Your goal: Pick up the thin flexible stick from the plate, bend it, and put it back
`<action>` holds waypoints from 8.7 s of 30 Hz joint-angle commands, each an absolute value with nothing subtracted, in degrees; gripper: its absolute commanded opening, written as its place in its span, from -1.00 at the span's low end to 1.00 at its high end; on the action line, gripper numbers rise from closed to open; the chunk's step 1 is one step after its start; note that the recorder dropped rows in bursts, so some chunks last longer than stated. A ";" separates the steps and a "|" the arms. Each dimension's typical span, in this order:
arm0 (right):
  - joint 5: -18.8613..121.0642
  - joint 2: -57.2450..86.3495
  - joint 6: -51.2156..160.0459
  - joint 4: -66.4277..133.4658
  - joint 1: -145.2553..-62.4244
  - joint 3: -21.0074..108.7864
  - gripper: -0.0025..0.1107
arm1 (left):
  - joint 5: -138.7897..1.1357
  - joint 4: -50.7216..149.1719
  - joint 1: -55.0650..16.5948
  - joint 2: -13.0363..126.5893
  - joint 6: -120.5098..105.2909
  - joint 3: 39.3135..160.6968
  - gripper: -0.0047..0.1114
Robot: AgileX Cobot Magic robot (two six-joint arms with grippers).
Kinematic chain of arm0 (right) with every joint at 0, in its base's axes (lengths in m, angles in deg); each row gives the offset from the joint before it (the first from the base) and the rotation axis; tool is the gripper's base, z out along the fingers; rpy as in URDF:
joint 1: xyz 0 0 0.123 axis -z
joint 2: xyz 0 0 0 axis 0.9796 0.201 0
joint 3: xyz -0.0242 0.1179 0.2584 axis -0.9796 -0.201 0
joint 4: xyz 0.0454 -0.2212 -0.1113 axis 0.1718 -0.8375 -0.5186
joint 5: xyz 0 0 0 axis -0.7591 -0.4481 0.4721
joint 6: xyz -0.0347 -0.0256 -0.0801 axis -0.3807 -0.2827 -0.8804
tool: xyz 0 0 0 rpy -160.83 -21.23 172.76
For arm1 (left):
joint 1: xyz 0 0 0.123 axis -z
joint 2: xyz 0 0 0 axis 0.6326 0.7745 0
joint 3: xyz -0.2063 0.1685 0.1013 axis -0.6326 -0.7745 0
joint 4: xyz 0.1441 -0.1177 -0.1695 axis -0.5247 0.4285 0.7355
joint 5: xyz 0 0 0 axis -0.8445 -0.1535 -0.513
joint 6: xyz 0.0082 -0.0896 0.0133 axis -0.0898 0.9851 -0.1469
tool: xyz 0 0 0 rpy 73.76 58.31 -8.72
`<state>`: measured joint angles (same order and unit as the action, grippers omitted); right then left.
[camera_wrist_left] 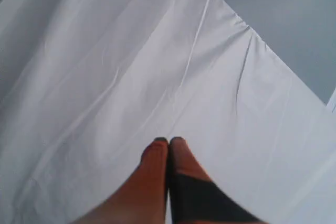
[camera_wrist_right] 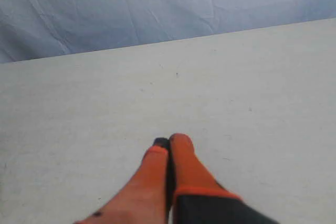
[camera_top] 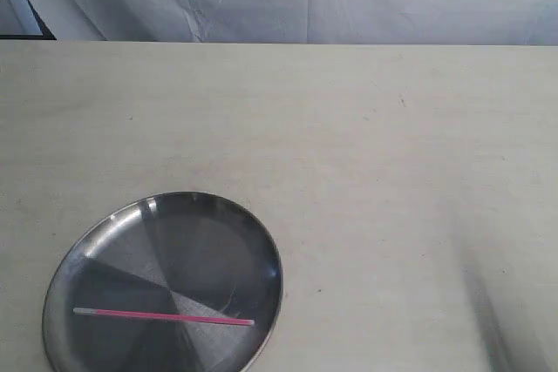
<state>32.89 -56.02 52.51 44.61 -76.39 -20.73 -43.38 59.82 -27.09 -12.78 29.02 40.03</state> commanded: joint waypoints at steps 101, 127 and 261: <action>33.51 -56.39 52.31 44.55 -76.20 -21.01 -0.96 | -109.21 55.33 -6.39 85.63 -56.08 77.52 -0.81; 33.62 -56.39 52.20 43.99 -76.20 -21.01 -0.96 | -109.25 82.17 -6.39 66.59 -56.16 78.13 -0.92; 19.83 7.67 -10.27 133.47 -93.84 16.44 -0.96 | -127.13 131.09 -6.01 64.67 -76.66 89.03 -0.92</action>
<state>18.94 7.73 -9.40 133.72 -93.63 16.22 -126.47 129.81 -6.33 65.03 -76.18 87.98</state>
